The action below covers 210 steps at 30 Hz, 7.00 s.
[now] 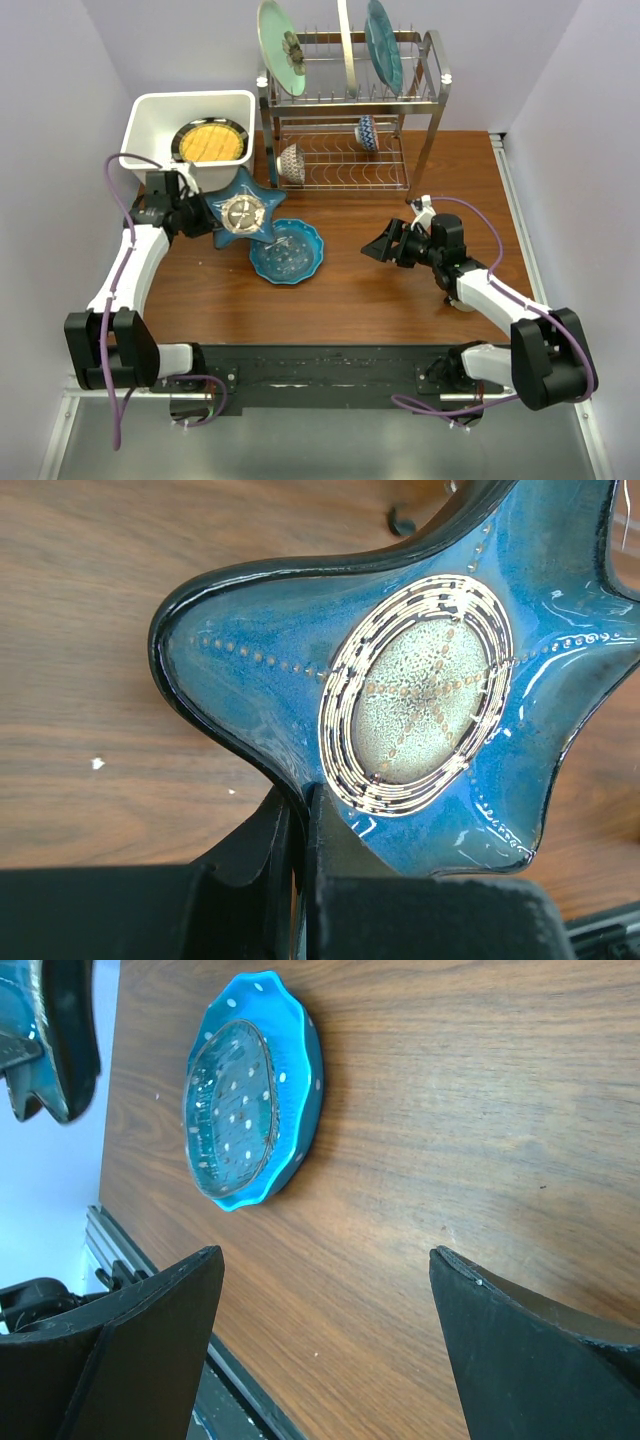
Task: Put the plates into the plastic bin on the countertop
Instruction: Place the plate in the plastic bin, then pick up the plate at the center of the board.
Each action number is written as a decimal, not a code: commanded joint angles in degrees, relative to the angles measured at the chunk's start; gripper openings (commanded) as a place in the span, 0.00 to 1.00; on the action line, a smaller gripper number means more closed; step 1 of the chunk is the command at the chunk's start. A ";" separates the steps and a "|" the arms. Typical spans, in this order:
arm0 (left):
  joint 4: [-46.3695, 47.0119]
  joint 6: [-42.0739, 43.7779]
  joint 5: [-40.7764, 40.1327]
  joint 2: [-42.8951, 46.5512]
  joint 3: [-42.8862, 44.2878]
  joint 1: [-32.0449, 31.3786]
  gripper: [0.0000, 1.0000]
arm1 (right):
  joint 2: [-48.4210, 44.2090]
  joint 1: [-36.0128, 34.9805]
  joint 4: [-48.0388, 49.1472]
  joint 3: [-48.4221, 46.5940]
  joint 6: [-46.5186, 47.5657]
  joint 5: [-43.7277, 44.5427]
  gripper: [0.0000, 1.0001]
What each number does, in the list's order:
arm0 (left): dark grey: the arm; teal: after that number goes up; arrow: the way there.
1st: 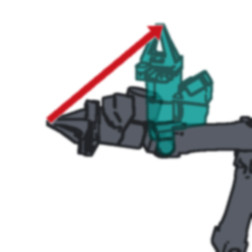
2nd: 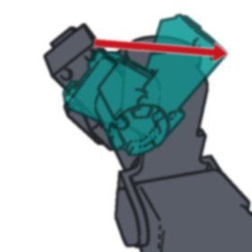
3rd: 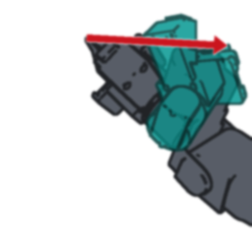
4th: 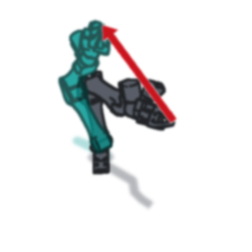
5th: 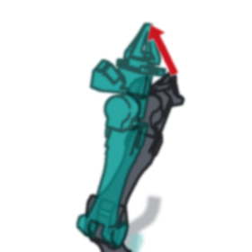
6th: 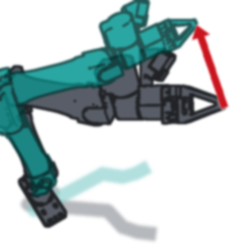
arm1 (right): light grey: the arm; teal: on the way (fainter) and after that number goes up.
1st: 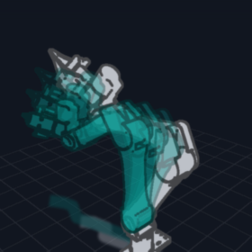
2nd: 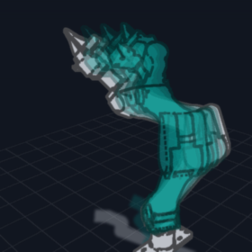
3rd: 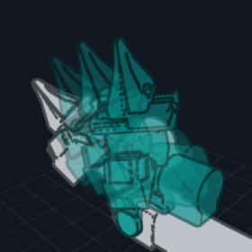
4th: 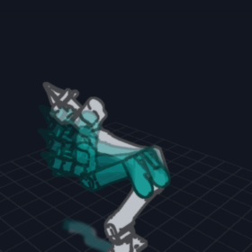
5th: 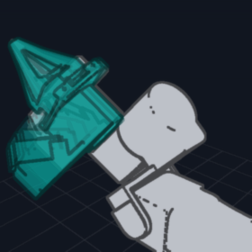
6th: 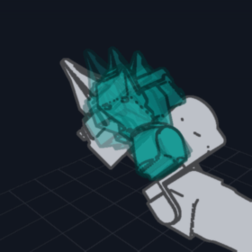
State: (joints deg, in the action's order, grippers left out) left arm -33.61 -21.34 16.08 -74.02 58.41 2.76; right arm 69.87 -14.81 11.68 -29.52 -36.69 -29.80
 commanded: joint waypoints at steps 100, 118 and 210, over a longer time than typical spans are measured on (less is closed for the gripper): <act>0.12 -8.89 -1.22 -53.51 69.03 10.33 0.08 | 0.10 0.22 -1.22 -1.24 1.35 -0.17 0.91; 0.29 -8.01 -2.10 -51.58 67.45 10.42 0.43 | -0.08 0.31 -1.84 -1.51 1.71 -0.34 0.91; 23.76 -15.22 -7.64 4.67 -17.90 -22.72 0.85 | 30.94 -20.88 6.34 -24.88 -1.90 10.55 0.49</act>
State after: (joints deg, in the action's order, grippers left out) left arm -11.70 -36.01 7.27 -70.43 40.58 -19.66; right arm 99.22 -35.40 18.17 -51.62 -40.34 -22.02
